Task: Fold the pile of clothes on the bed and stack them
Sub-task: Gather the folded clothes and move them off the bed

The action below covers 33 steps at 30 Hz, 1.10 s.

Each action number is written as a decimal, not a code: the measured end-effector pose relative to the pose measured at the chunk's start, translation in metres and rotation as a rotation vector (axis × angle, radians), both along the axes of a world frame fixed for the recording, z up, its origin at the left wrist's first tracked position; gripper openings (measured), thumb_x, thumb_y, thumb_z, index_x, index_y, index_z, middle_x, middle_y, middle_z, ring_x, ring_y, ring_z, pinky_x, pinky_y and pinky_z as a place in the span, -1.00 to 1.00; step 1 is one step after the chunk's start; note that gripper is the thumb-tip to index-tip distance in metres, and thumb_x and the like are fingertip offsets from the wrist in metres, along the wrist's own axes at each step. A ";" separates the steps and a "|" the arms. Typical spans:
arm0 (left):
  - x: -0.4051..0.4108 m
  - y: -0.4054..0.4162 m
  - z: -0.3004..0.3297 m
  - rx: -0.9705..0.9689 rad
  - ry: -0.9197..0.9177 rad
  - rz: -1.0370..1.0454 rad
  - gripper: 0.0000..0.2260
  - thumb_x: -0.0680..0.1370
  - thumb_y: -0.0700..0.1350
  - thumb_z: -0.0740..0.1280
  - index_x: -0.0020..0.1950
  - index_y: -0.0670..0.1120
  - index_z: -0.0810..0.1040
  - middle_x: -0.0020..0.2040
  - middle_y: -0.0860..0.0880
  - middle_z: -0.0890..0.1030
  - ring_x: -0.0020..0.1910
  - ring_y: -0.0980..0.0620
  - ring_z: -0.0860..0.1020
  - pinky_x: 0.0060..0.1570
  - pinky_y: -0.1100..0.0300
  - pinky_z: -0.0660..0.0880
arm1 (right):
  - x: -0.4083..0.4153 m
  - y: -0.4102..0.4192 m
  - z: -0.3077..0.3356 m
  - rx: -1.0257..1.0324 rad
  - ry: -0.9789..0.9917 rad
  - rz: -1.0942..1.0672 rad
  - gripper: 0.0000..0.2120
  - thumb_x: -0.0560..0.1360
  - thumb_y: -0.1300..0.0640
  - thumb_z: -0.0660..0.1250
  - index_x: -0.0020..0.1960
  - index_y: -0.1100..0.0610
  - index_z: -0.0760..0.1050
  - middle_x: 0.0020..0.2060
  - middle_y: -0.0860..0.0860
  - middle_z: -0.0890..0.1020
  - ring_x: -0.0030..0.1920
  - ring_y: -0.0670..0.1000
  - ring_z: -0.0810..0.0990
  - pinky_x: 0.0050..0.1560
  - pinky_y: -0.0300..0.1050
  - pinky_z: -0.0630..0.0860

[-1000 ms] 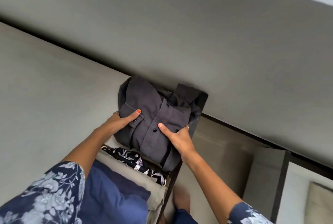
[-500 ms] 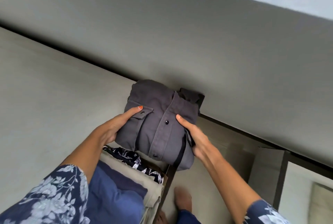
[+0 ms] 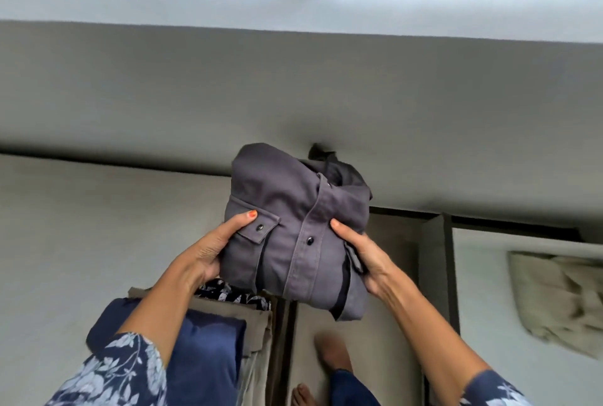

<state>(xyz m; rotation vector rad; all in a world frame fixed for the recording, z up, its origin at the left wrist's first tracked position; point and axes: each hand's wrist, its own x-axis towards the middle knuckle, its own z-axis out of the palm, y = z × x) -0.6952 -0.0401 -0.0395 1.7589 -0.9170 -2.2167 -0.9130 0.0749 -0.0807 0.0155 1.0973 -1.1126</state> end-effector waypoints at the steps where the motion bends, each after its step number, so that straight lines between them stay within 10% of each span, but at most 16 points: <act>1: -0.007 0.006 0.003 0.001 0.011 -0.020 -0.14 -0.25 0.20 0.64 0.00 -0.09 0.65 -0.03 -0.14 0.70 -0.10 -0.07 0.68 -0.05 0.05 0.53 | -0.005 0.011 0.003 -0.003 0.005 -0.027 -0.35 0.24 0.04 0.59 0.27 0.18 0.50 0.13 0.17 0.64 0.15 0.18 0.61 0.29 0.15 0.45; 11: -0.135 0.086 0.048 -0.036 0.063 -0.448 -0.40 0.18 0.12 0.53 0.15 -0.09 0.59 0.02 -0.10 0.69 -0.03 -0.05 0.66 -0.09 0.12 0.56 | -0.069 0.163 0.046 -0.028 0.035 -0.410 -0.20 0.03 0.04 0.69 0.22 0.21 0.55 0.10 0.21 0.64 0.11 0.21 0.63 0.18 0.10 0.50; 15: -0.215 0.122 0.052 -0.054 0.074 -0.680 -0.14 -0.12 0.25 0.61 0.12 -0.06 0.61 0.01 -0.07 0.70 -0.05 -0.03 0.67 -0.13 0.14 0.56 | -0.105 0.226 0.049 -0.017 -0.005 -0.611 -0.32 0.14 0.10 0.63 0.22 0.21 0.54 0.11 0.21 0.64 0.10 0.20 0.64 0.13 0.07 0.53; 33: -0.476 0.293 -0.072 0.144 -0.151 -1.299 -0.05 -0.15 0.29 0.61 0.18 -0.01 0.56 -0.02 -0.02 0.70 0.00 -0.05 0.65 0.02 0.07 0.55 | -0.210 0.430 -0.054 0.217 -0.200 -1.149 -0.08 -0.07 -0.02 0.71 0.24 0.14 0.53 0.11 0.12 0.66 0.10 0.11 0.65 0.04 -0.01 0.51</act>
